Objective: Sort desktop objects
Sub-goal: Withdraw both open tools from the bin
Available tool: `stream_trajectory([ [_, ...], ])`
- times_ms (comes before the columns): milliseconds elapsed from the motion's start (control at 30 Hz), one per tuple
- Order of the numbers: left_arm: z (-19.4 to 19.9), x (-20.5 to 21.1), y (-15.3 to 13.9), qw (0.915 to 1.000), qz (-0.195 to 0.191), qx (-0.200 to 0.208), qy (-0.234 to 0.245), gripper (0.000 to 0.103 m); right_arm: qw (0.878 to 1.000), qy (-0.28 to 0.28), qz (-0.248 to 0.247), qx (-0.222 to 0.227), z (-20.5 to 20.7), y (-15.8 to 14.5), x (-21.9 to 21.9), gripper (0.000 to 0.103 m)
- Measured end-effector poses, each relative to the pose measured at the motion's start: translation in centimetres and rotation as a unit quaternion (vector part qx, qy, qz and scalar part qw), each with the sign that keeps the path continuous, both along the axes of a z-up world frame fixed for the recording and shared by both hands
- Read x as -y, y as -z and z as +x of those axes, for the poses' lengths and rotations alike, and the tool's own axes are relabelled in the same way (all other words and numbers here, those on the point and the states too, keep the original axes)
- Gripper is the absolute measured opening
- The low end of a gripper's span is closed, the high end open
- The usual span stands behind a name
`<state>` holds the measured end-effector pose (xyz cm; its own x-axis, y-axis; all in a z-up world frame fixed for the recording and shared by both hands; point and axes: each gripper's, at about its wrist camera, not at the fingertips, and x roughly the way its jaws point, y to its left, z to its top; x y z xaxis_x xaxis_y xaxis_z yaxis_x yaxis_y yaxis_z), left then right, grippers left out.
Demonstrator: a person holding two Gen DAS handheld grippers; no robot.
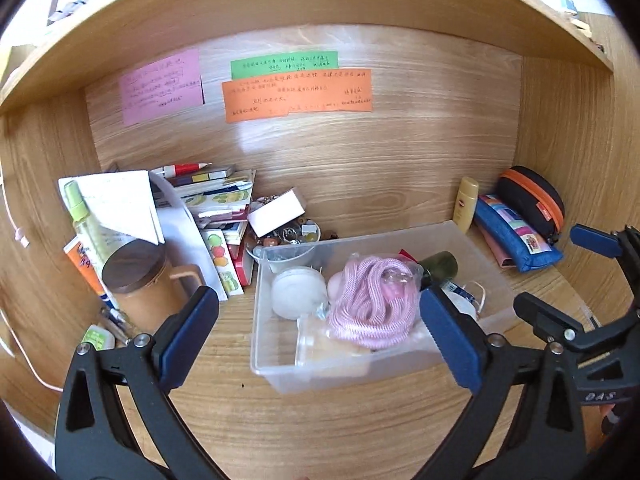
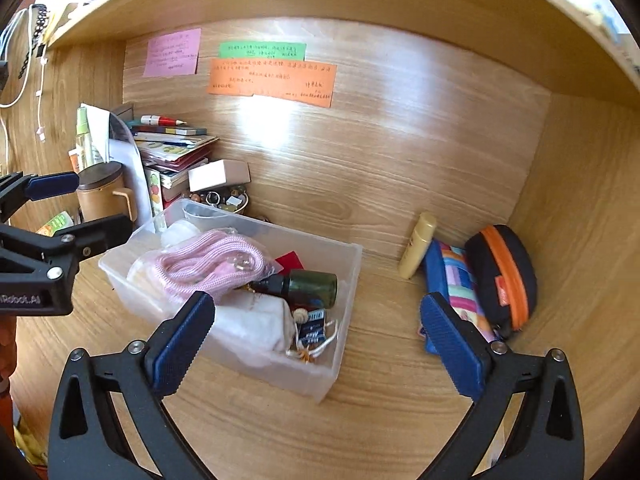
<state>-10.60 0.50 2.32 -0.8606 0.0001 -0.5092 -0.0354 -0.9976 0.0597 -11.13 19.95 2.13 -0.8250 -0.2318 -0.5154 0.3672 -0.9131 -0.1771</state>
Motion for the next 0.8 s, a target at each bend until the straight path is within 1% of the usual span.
stream_trajectory([
  [100,1.0,-0.2,0.4,1.0,0.0,0.002,0.001,0.102,1.0,0.002,-0.011,-0.004,1.8,0.0,-0.4,0.103],
  [267,2.1,-0.7,1.5,1.0,-0.003,0.006,-0.002,0.102,1.0,0.009,-0.023,0.002,3.4,0.2,-1.2,0.103],
  [433,2.8,-1.0,2.5,0.9999,0.004,0.015,0.0,0.102,1.0,0.021,-0.016,-0.004,4.3,0.2,-1.6,0.103],
  [533,3.1,-0.9,2.8,0.9998,0.009,0.015,-0.002,0.102,1.0,0.017,-0.023,-0.005,4.7,0.0,-1.8,0.103],
  [667,3.5,-0.7,2.8,0.9999,0.014,0.01,-0.003,0.102,1.0,0.019,-0.024,-0.008,5.0,-0.2,-1.9,0.103],
  [700,3.7,-0.7,2.7,0.9999,0.012,0.004,-0.004,0.102,0.999,0.019,-0.025,-0.008,5.0,-0.2,-1.8,0.103],
  [800,3.8,-0.7,2.6,0.9999,0.008,0.004,-0.008,0.102,0.999,0.018,-0.029,-0.004,4.8,-0.1,-1.8,0.103],
])
